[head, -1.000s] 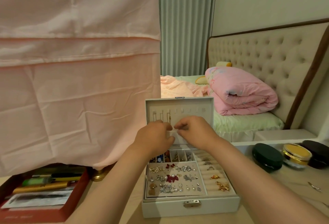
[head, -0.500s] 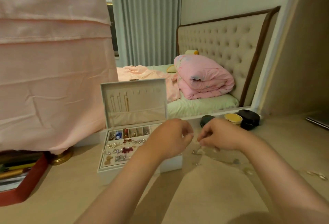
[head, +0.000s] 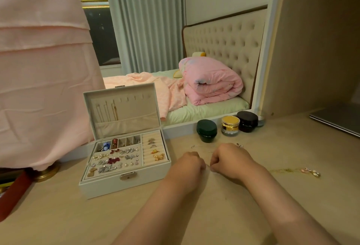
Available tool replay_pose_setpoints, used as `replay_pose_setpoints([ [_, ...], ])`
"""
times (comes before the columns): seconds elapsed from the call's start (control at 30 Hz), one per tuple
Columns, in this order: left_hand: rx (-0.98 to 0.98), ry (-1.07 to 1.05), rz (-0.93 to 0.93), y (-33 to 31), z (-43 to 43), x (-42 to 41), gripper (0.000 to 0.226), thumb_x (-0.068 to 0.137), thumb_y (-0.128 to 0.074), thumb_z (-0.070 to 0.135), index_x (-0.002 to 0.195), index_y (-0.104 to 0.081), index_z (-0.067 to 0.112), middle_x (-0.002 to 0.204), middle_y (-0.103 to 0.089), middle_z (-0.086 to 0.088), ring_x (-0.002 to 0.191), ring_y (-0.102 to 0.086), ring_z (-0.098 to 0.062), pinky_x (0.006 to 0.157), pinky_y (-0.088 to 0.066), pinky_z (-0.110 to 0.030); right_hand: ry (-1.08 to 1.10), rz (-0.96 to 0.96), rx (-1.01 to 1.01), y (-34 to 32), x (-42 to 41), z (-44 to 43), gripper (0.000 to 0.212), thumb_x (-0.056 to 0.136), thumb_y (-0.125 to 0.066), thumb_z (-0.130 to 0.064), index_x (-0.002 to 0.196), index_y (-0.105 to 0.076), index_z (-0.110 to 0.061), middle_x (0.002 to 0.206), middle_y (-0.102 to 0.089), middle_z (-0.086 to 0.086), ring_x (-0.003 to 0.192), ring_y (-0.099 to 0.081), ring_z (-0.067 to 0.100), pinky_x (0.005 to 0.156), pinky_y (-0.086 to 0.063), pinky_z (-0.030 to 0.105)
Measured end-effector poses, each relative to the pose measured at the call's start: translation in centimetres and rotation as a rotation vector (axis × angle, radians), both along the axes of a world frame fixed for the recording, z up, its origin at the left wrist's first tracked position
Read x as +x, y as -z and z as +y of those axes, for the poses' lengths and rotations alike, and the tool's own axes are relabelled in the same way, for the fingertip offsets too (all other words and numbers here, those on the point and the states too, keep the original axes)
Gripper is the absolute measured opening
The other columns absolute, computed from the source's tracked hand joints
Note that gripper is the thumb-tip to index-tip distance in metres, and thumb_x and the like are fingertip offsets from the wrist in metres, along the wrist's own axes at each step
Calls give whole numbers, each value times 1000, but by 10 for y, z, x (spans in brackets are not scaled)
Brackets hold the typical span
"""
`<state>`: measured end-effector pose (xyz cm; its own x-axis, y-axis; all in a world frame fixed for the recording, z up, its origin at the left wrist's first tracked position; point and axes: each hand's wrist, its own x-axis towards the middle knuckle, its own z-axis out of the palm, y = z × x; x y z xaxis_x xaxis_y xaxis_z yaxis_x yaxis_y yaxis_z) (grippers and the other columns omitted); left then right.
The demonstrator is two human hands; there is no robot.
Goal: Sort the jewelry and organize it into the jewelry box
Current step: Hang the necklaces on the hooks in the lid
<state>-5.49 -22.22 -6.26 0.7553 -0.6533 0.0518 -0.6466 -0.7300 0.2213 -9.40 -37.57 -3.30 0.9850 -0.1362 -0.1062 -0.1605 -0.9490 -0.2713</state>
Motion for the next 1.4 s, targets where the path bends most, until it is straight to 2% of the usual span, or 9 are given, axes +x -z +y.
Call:
replay_pose_setpoints([
  [0.17,22,3,-86,8,2,3,15,91,-60,10,95,-72,17,102,-56,-2,91,-59,-21,80,-49,-29,-69,7,60,-1,2,2,14,87,-69,-31,97,-79,-33,94,-72,-14,87,-65,10,85,-58,36],
  [0.33,-74,10,-97,12,7,-1,20,98,-54,18,110,-70,19,108,-56,-1,100,-53,-17,87,-48,-29,-136,63,133,-3,0,9,13,86,-71,-28,96,-80,-30,91,-73,-10,86,-66,11,85,-58,35],
  [0.47,-182,-24,-63,12,13,-9,17,100,-48,21,98,-65,18,101,-53,1,96,-51,-14,87,-48,-30,-156,81,127,-4,-1,9,7,84,-76,-25,89,-80,-27,88,-74,-11,83,-67,9,82,-58,32],
  [0.67,-202,-45,-46,13,21,-10,18,93,-56,11,97,-72,18,102,-56,1,95,-55,-15,84,-49,-29,-196,143,19,-3,-3,15,15,94,-61,-27,95,-75,-23,95,-72,-1,90,-66,19,83,-56,36],
  [0.87,-158,-34,-88,16,21,-10,14,95,-55,10,98,-65,20,103,-53,2,96,-52,-15,83,-46,-24,-190,175,123,-3,1,12,17,96,-57,-25,95,-71,-16,96,-70,5,84,-61,18,84,-53,39],
  [1.0,-337,-75,27,9,24,-19,12,99,-50,20,92,-58,24,95,-56,7,87,-54,-12,75,-44,-22,-221,139,312,-8,1,7,16,99,-54,-20,91,-66,-16,83,-64,-3,76,-55,12,75,-47,30],
  [1.1,-547,-114,216,-5,31,-26,14,102,-49,25,91,-57,27,86,-63,10,80,-58,-5,69,-43,-21,-241,95,545,-11,1,6,17,102,-54,-21,91,-66,-20,87,-71,1,81,-61,13,85,-51,35],
  [1.27,-766,-140,412,-27,50,-20,18,101,-53,25,85,-61,23,69,-60,9,64,-53,-7,69,-45,-27,-285,5,856,-23,-3,19,15,103,-54,-13,96,-67,-13,76,-65,5,74,-59,17,76,-49,34],
  [1.4,-796,-134,587,-41,79,-19,20,103,-52,23,86,-62,17,75,-60,3,75,-55,-12,80,-49,-34,-295,-29,998,-28,-8,41,14,99,-58,-4,109,-68,-5,76,-64,9,65,-58,16,68,-54,29],
])
